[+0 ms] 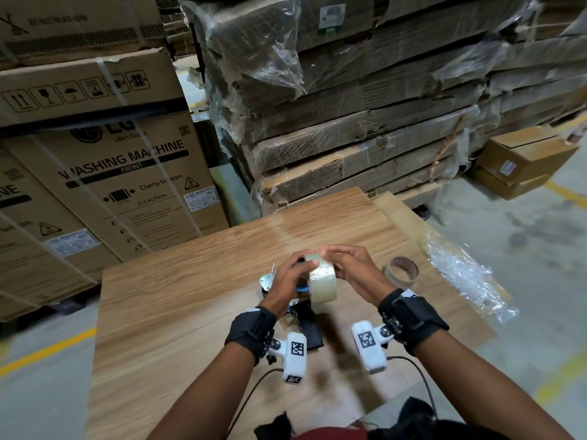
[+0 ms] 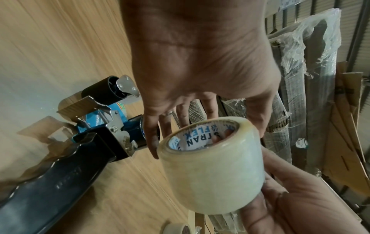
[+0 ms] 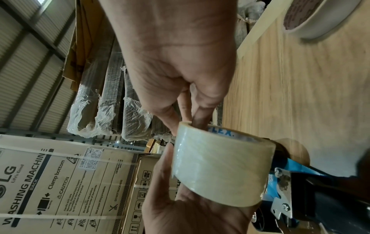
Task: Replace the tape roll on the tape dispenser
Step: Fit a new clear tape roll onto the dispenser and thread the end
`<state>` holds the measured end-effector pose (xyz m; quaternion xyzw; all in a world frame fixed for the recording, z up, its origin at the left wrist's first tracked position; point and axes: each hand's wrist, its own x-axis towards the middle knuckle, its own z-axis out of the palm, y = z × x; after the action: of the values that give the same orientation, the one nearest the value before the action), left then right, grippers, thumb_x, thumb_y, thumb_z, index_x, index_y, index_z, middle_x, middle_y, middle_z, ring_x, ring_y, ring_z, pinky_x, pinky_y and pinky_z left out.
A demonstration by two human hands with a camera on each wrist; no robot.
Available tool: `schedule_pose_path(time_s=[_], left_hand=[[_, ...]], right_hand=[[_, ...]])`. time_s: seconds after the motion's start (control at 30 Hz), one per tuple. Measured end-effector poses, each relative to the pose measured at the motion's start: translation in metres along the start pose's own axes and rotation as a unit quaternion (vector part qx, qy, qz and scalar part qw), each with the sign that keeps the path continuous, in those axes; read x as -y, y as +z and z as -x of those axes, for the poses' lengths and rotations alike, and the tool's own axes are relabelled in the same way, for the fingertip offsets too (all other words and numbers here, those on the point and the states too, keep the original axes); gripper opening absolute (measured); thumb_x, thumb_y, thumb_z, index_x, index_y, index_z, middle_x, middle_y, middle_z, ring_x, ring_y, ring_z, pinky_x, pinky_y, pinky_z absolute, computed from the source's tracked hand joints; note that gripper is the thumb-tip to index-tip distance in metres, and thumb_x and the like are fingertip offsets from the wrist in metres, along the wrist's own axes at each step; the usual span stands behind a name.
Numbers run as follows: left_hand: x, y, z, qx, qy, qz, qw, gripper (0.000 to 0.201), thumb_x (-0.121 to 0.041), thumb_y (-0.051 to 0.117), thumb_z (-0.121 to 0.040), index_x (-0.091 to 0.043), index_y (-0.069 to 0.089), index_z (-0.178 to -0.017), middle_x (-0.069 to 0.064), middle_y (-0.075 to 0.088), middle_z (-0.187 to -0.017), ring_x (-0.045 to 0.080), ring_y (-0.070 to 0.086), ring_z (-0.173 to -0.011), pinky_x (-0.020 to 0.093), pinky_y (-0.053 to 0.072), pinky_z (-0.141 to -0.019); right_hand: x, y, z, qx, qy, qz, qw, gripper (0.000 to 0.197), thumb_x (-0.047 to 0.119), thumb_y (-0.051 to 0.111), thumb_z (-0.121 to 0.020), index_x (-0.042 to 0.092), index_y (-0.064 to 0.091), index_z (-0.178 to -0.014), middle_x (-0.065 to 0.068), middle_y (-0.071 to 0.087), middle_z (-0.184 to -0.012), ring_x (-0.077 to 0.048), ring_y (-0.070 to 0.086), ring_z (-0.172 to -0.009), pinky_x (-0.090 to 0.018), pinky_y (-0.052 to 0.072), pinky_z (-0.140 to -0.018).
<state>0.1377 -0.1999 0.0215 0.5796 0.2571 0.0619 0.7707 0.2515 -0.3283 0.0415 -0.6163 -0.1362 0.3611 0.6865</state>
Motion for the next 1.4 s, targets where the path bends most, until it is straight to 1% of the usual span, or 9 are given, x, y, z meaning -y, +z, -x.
schedule_pose_path(time_s=[0.17, 0.33, 0.43, 0.57, 0.67, 1.0, 1.17, 1.3, 1.4], left_hand=[[-0.003, 0.002, 0.001, -0.03, -0.009, -0.006, 0.999, 0.031, -0.04, 0.058, -0.098, -0.017, 0.067, -0.116, 0.002, 0.066, -0.093, 0.02, 0.064, -0.082, 0.038, 0.055, -0.064], [-0.001, -0.003, 0.0, -0.036, -0.009, -0.029, 0.999, 0.037, -0.054, 0.045, -0.1, -0.027, 0.07, -0.108, 0.004, 0.07, -0.092, 0.02, 0.068, -0.081, 0.047, 0.057, -0.071], [-0.003, -0.007, 0.002, 0.015, -0.019, 0.004, 1.0, 0.044, -0.057, 0.058, -0.09, -0.029, 0.064, -0.124, 0.005, 0.07, -0.104, 0.016, 0.069, -0.084, 0.04, 0.058, -0.072], [0.006, -0.018, 0.002, 0.08, 0.008, 0.0, 0.997, 0.067, -0.019, 0.078, -0.081, -0.037, 0.051, -0.139, 0.008, 0.063, -0.131, 0.02, 0.067, -0.111, 0.041, 0.059, -0.084], [0.011, -0.02, 0.002, 0.07, 0.017, -0.015, 0.997, 0.083, -0.003, 0.083, -0.076, -0.037, 0.047, -0.142, 0.004, 0.058, -0.138, 0.016, 0.066, -0.114, 0.031, 0.058, -0.076], [0.013, -0.013, 0.003, 0.079, 0.067, -0.077, 0.992, 0.088, -0.008, 0.095, -0.059, -0.039, 0.056, -0.132, 0.01, 0.059, -0.135, 0.03, 0.066, -0.115, 0.05, 0.055, -0.099], [0.014, -0.01, 0.003, 0.055, 0.051, -0.069, 0.995, 0.093, -0.015, 0.098, -0.054, -0.039, 0.056, -0.133, 0.001, 0.063, -0.133, 0.028, 0.064, -0.12, 0.053, 0.054, -0.1], [0.014, -0.018, 0.002, 0.033, 0.027, -0.031, 0.999, 0.098, -0.009, 0.097, -0.052, -0.037, 0.054, -0.135, 0.002, 0.06, -0.137, 0.029, 0.067, -0.114, 0.048, 0.06, -0.089], [0.014, -0.017, 0.002, 0.048, 0.038, -0.051, 0.997, 0.097, -0.005, 0.097, -0.051, -0.036, 0.055, -0.133, 0.007, 0.06, -0.135, 0.032, 0.069, -0.11, 0.052, 0.058, -0.091]], right_hand=[[0.0, 0.0, 0.002, 0.042, -0.004, 0.023, 0.999, 0.027, 0.008, 0.076, -0.09, 0.007, 0.074, -0.116, -0.022, 0.076, -0.111, -0.023, 0.072, -0.096, -0.033, 0.06, -0.086], [0.0, -0.003, 0.006, 0.106, -0.001, 0.061, 0.992, 0.055, 0.002, 0.086, -0.077, 0.014, 0.07, -0.128, -0.021, 0.075, -0.116, -0.032, 0.072, -0.112, -0.043, 0.057, -0.1], [0.0, -0.002, 0.009, 0.09, -0.032, 0.068, 0.993, 0.053, -0.003, 0.085, -0.076, 0.017, 0.072, -0.124, -0.019, 0.077, -0.114, -0.029, 0.074, -0.107, -0.04, 0.061, -0.092], [0.001, 0.0, 0.01, 0.047, -0.038, 0.047, 0.997, 0.04, 0.003, 0.082, -0.082, 0.013, 0.074, -0.119, -0.019, 0.078, -0.109, -0.026, 0.076, -0.097, -0.036, 0.062, -0.081], [0.001, 0.001, 0.011, 0.004, -0.044, 0.056, 0.997, 0.022, 0.011, 0.078, -0.088, 0.008, 0.079, -0.11, -0.016, 0.079, -0.104, -0.025, 0.075, -0.089, -0.035, 0.061, -0.07], [-0.019, 0.007, -0.002, -0.151, -0.058, 0.104, 0.981, 0.016, 0.027, 0.08, -0.087, 0.013, 0.074, -0.091, -0.017, 0.079, -0.085, -0.024, 0.071, -0.069, -0.03, 0.053, -0.057], [-0.011, 0.004, 0.002, -0.085, 0.008, 0.064, 0.994, 0.046, 0.053, 0.064, -0.095, 0.009, 0.073, -0.105, -0.011, 0.075, -0.089, -0.024, 0.071, -0.078, -0.035, 0.055, -0.066], [-0.003, -0.006, 0.009, 0.054, 0.043, 0.006, 0.998, 0.038, 0.022, 0.075, -0.092, 0.012, 0.066, -0.128, -0.02, 0.076, -0.115, -0.032, 0.074, -0.102, -0.042, 0.058, -0.09], [-0.01, -0.003, 0.01, -0.004, 0.02, 0.043, 0.999, 0.045, 0.012, 0.081, -0.085, 0.011, 0.066, -0.128, -0.023, 0.076, -0.109, -0.03, 0.076, -0.09, -0.038, 0.062, -0.076]])
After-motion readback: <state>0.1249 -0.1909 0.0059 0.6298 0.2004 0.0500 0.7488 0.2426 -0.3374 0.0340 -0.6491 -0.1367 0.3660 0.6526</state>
